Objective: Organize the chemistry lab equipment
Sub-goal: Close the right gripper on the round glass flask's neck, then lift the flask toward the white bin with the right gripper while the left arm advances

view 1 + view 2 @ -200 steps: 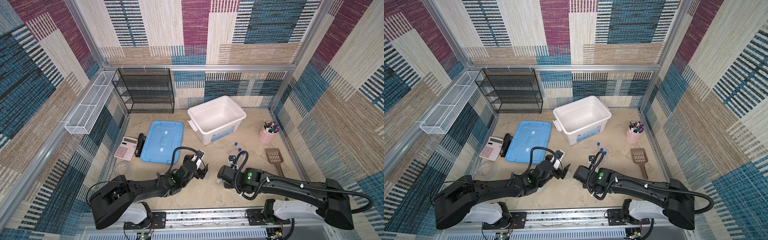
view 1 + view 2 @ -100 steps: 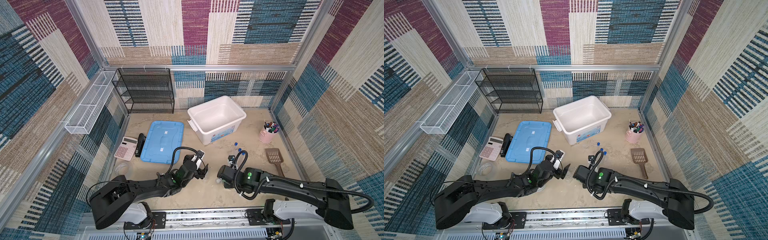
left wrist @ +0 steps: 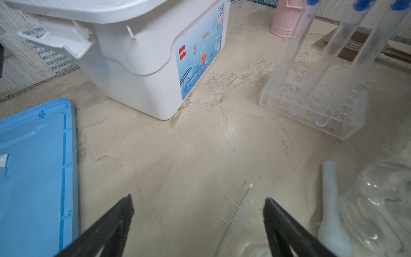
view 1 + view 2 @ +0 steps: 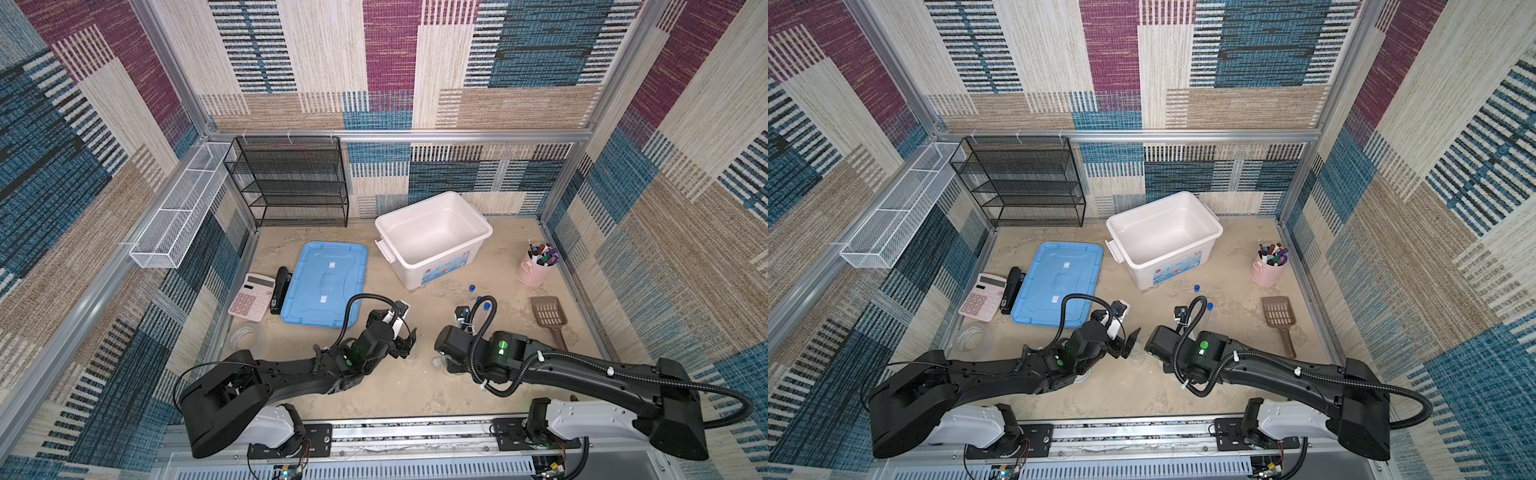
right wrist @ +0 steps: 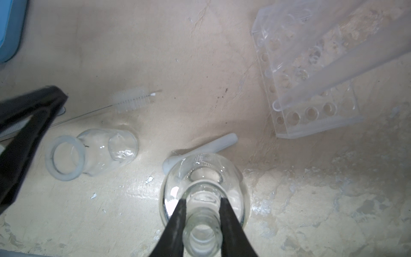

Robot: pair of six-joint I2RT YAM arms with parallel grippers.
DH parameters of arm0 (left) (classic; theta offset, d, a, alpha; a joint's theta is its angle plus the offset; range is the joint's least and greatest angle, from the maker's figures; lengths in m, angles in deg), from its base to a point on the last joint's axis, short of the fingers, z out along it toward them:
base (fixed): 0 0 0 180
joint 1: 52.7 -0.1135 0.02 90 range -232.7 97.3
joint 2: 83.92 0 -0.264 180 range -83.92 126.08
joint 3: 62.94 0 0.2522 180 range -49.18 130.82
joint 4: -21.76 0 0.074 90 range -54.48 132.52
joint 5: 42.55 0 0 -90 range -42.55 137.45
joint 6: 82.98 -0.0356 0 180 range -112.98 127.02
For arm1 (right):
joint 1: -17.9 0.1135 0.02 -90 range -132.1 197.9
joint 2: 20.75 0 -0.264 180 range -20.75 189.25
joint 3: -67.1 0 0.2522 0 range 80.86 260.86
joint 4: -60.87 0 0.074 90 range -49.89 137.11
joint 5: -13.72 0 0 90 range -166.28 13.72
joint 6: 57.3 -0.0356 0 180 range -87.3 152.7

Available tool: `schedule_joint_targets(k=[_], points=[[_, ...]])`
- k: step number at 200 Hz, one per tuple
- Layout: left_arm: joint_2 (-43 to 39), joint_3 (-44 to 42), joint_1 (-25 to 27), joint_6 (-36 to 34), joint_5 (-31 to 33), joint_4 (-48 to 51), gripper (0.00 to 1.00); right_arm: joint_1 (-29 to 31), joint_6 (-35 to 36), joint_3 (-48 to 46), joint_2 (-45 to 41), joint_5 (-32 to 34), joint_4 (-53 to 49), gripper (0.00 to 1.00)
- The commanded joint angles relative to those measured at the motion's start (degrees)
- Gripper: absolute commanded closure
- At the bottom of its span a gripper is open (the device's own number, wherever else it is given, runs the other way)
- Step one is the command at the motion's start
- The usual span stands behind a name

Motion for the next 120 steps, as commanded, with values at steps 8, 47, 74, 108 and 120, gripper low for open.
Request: schedule_joint_targets(k=[8,47,74,108,120], points=[[-0.5,0.5,0.0,0.2,1.4,-0.2,0.06,0.0,0.5,1.6,-0.3,1.7,-1.7,0.83],[-2.0,1.7,0.0,-0.3,2.8,2.7,0.06,0.0,1.2,4.7,0.2,3.0,-3.0,0.83],[-3.3,2.5,-0.2,-0.8,4.2,4.2,0.04,-0.2,2.0,6.7,0.7,3.8,-3.3,0.83],[-4.7,5.0,-0.8,-0.9,6.0,8.1,0.02,-1.5,3.5,10.3,1.6,5.2,-4.0,0.83],[-5.4,6.2,-1.5,-0.6,6.3,10.0,0.01,-2.4,5.0,11.6,1.8,5.1,-3.4,0.83]])
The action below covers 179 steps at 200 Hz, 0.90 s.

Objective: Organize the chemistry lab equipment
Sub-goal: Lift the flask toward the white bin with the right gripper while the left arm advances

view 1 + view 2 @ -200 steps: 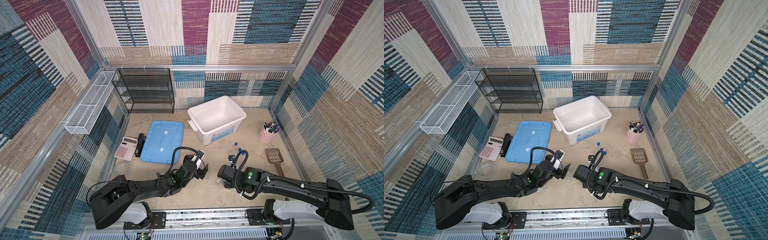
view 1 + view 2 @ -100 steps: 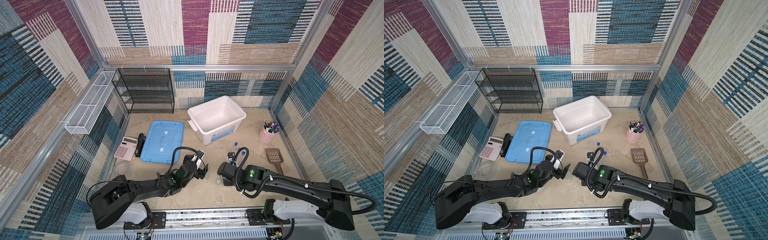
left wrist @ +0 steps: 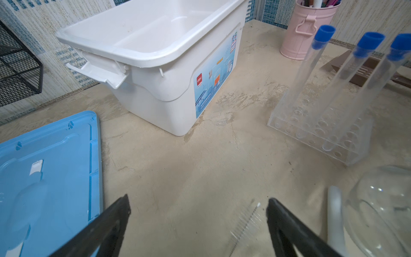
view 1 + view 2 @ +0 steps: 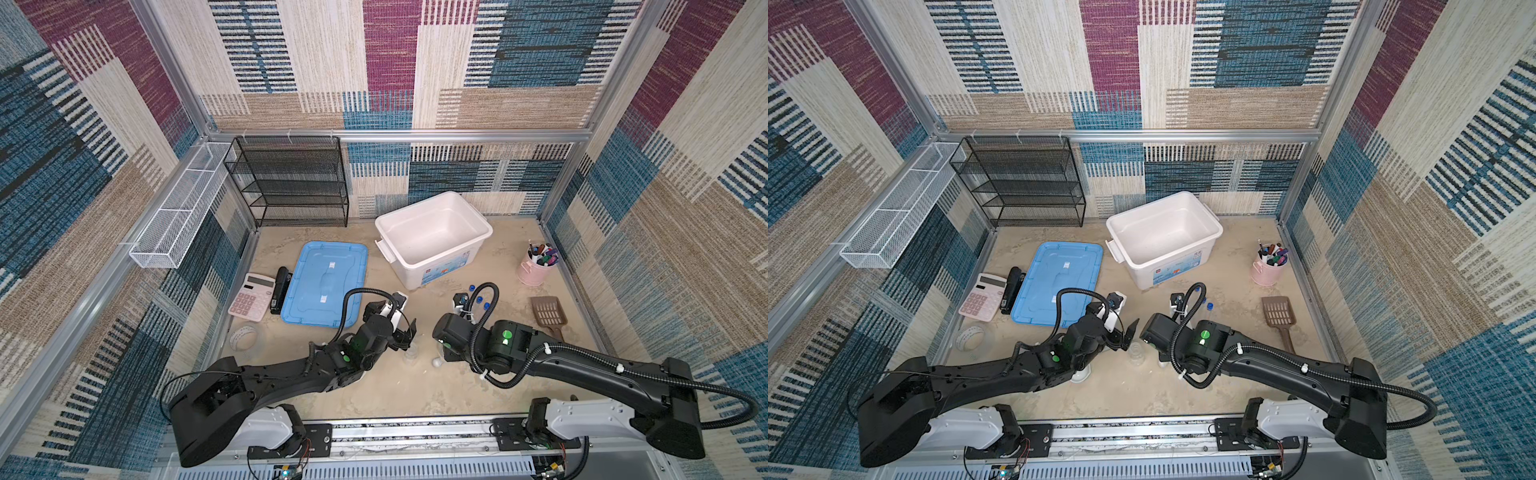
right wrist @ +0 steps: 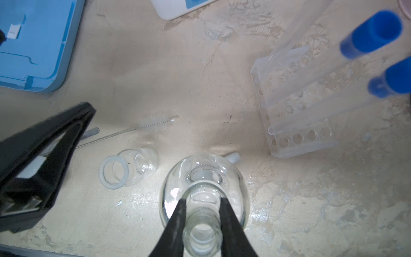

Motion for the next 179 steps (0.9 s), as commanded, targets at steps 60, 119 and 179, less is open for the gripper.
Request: schedule_joint_targets(k=[60,119,179], points=[[-2.8,12.0,-8.4,3.3,-2.7,16.5,0.01,-6.7,11.6,10.4,3.5,1.7,3.8,0.83],[4.6,26.7,-18.1,7.8,-13.4,28.0,0.01,-14.9,23.4,20.6,8.0,-1.7,7.6,0.83],[9.6,31.2,-22.9,11.1,-19.4,29.8,0.01,-22.0,36.2,36.9,17.7,-3.9,9.8,0.83]])
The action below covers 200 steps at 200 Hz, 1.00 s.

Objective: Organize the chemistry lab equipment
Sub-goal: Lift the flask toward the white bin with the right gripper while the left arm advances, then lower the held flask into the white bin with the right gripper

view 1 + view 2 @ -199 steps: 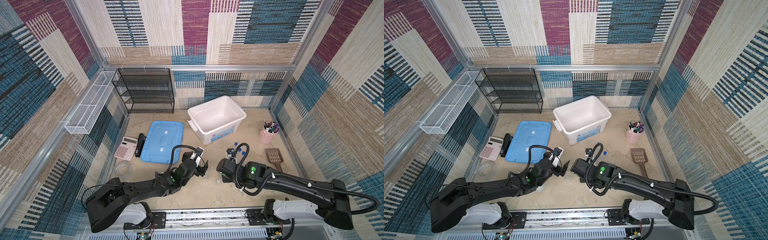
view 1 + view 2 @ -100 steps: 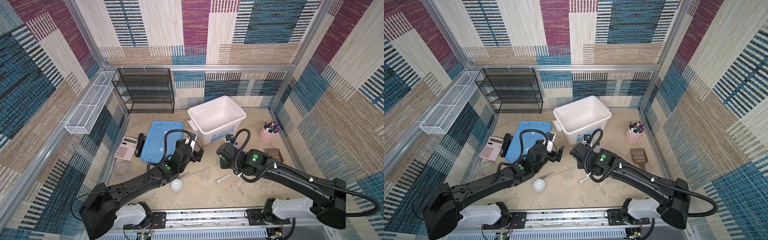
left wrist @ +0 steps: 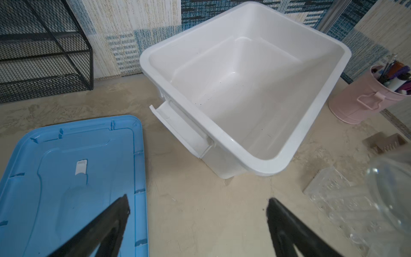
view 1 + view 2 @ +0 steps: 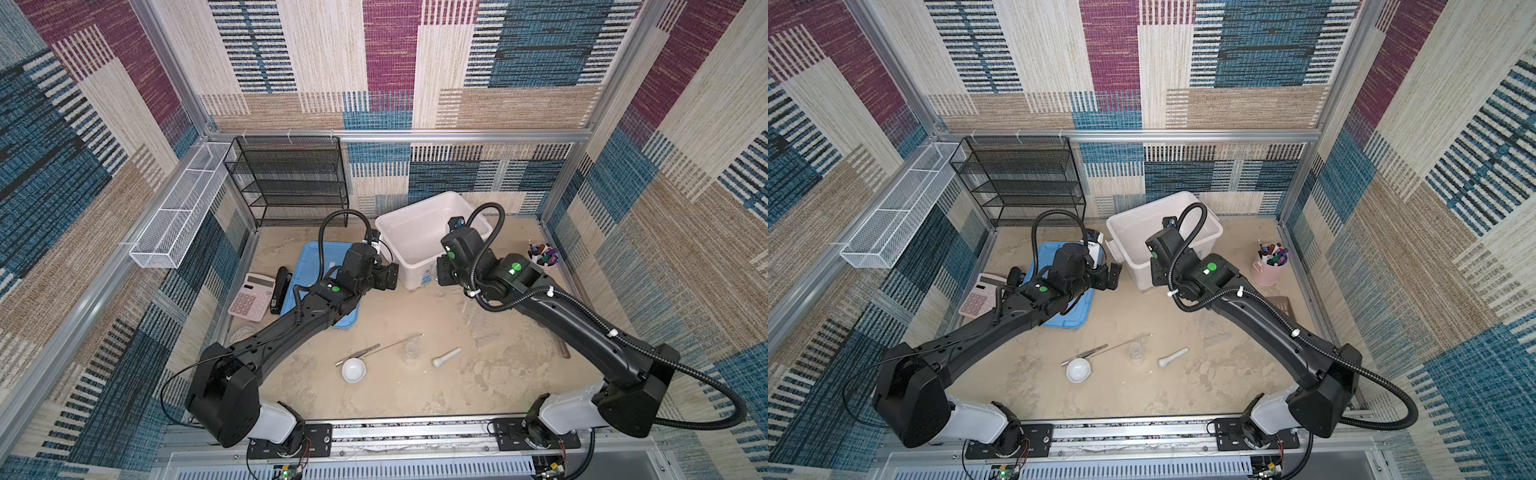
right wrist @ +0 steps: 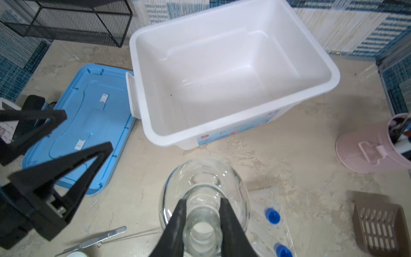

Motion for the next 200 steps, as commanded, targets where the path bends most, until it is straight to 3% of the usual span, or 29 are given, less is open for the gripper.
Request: schedule_joint_targets(k=[1,93,143,200], points=[[0.8,0.8,-1.5,3.1,-3.6,1.3,0.01,-2.1,7.4,5.5,3.2,-1.3,4.2,0.83],[0.6,-0.8,-5.9,3.1,-7.0,1.3,0.02,-8.1,19.1,25.3,23.1,-10.4,9.7,0.84],[0.0,-2.7,-7.1,2.2,-6.8,1.2,0.02,-9.4,21.4,35.7,34.3,-15.2,6.7,0.86],[-0.9,-4.7,-8.7,2.3,-7.1,0.5,0.02,-10.7,23.7,41.1,41.5,-19.7,4.7,0.86]])
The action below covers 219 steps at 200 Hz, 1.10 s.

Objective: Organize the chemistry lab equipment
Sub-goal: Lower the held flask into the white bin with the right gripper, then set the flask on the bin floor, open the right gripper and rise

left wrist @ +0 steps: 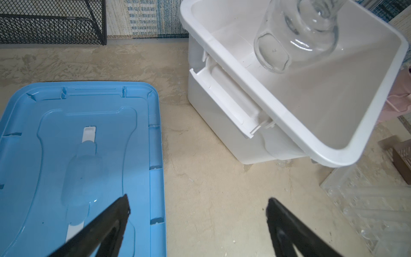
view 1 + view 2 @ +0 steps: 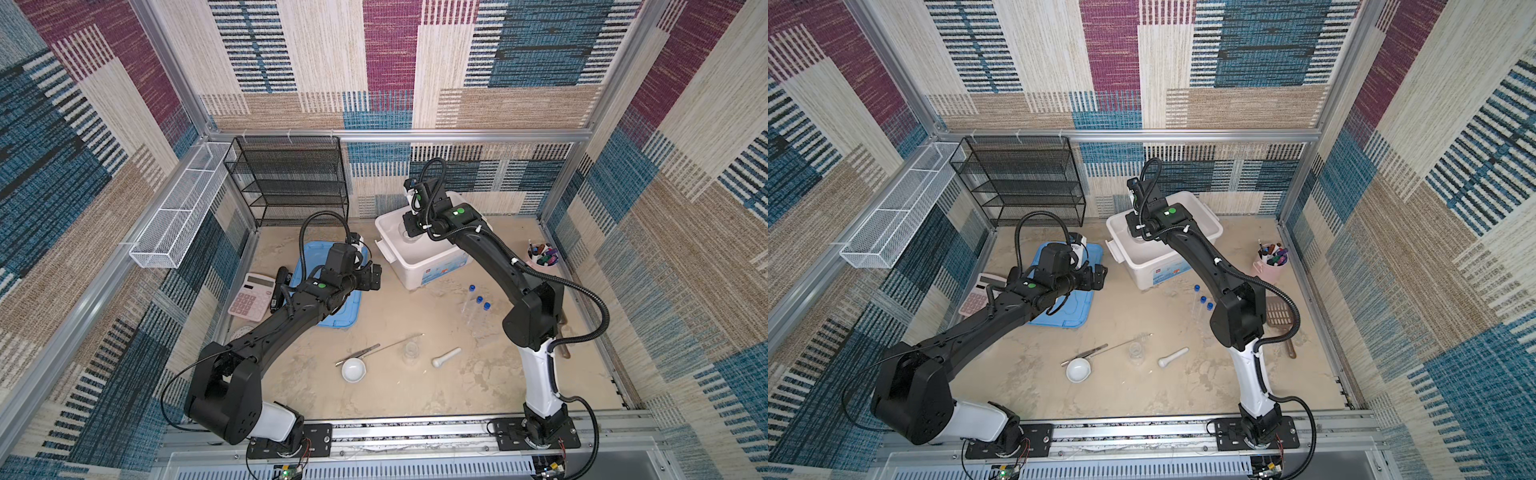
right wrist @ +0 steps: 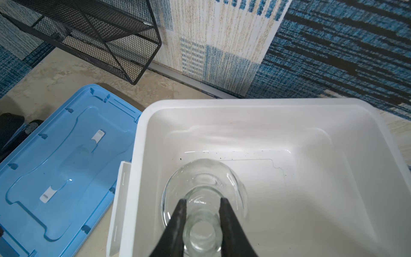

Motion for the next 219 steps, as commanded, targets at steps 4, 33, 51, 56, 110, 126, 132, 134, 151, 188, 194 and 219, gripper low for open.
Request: schedule_joint_targets(k=[4,33,51,56,110,126,132,134,151,188,194,219], points=[[-0.4,-0.6,-0.6,0.0,-0.8,-0.6,0.02,-0.4,1.8,2.4,2.5,-3.3,-0.3,0.86],[-0.4,-1.4,-1.0,0.1,-1.0,-0.6,0.02,-1.2,1.0,3.9,4.9,-3.8,0.1,0.87],[-0.4,-1.9,-1.2,0.4,-1.0,-0.6,0.02,-1.4,0.8,3.1,5.4,-4.0,2.5,0.87],[-0.4,-2.0,-1.3,0.4,-1.1,-0.7,0.02,-1.5,0.9,3.1,5.7,-4.2,2.9,0.87],[-0.7,-2.9,-1.7,0.5,-0.8,-0.4,0.02,-2.3,1.0,9.0,12.0,-6.1,1.6,0.88],[-0.6,-3.3,-1.7,0.7,-0.6,-0.5,0.02,-2.5,1.2,9.1,12.8,-6.3,2.4,0.88],[-0.7,-3.4,-1.7,0.9,-0.6,-0.6,0.02,-2.5,1.3,9.2,12.9,-6.4,2.8,0.88],[-0.7,-3.5,-1.7,0.8,-0.7,-0.6,0.02,-2.4,1.3,9.2,13.0,-6.4,2.9,0.88],[-0.6,-3.7,-1.8,1.2,-0.8,-0.7,0.02,-2.5,1.4,10.0,14.1,-7.1,3.0,0.88],[-0.2,-4.2,-1.9,1.4,-0.7,-0.8,0.02,-2.5,1.5,12.0,16.7,-7.5,2.5,0.88],[-0.2,-4.3,-1.9,1.4,-0.7,-0.9,0.03,-2.5,1.5,12.0,16.9,-7.7,2.9,0.88],[0.1,-4.7,-1.9,1.5,-0.8,-1.0,0.03,-2.5,1.4,12.0,17.6,-8.5,4.4,0.88]])
